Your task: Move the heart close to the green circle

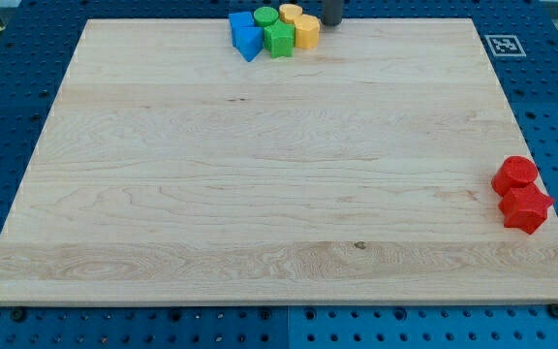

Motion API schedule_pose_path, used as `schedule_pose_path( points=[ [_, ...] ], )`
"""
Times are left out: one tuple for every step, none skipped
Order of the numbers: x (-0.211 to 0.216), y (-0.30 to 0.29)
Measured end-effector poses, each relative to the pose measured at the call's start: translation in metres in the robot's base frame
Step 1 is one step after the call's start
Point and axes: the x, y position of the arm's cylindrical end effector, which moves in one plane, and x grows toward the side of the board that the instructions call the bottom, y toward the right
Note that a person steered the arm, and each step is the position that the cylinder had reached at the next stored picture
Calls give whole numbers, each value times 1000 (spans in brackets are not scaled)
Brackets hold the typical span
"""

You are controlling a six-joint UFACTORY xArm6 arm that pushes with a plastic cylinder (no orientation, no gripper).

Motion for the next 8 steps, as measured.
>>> schedule_pose_path(
  points=[
    [0,-14],
    [0,-29],
    [0,-35],
    [0,-21],
    [1,-10],
    [0,-19],
    [0,-10],
    [2,10]
  ],
)
